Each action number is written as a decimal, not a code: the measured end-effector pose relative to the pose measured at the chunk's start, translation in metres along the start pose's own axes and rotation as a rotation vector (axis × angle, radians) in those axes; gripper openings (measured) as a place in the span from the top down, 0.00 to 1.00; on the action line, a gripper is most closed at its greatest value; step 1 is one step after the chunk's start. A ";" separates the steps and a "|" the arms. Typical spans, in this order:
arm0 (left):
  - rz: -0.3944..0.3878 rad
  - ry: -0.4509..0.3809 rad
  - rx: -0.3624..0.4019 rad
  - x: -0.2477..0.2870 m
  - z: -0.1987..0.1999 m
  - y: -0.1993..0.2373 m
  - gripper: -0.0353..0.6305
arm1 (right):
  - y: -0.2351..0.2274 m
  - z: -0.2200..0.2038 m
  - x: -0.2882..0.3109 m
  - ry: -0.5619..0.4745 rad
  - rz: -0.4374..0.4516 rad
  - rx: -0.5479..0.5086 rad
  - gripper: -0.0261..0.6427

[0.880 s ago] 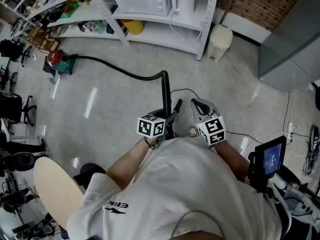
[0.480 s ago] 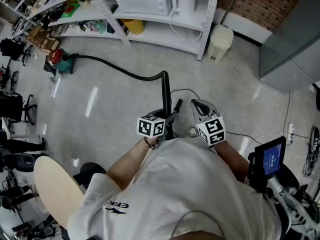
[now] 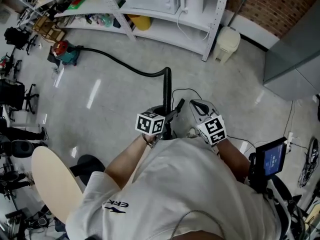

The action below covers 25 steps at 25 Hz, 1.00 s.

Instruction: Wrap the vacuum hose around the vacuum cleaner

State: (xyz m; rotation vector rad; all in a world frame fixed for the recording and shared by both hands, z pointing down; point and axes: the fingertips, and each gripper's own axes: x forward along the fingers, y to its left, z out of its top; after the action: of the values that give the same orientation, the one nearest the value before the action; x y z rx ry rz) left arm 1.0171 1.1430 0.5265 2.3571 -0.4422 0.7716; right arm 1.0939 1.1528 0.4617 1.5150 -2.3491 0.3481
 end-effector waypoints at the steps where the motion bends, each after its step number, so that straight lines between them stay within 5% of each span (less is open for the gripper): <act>1: 0.005 0.005 0.009 0.001 0.005 0.000 0.69 | -0.004 0.003 0.004 0.006 0.022 -0.026 0.95; 9: 0.055 0.035 0.065 -0.006 0.016 -0.002 0.68 | -0.004 0.021 0.046 0.030 0.217 -0.457 0.94; 17: 0.120 0.040 0.060 -0.020 0.024 0.001 0.69 | 0.013 0.036 0.084 0.024 0.419 -0.900 0.72; 25: 0.154 0.073 0.117 -0.039 0.027 0.013 0.68 | 0.047 0.061 0.122 -0.055 0.458 -1.172 0.62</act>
State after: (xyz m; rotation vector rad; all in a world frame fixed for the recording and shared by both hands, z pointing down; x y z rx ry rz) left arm 0.9914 1.1203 0.4908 2.4147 -0.5658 0.9750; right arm 0.9955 1.0476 0.4529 0.4280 -2.1760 -0.8485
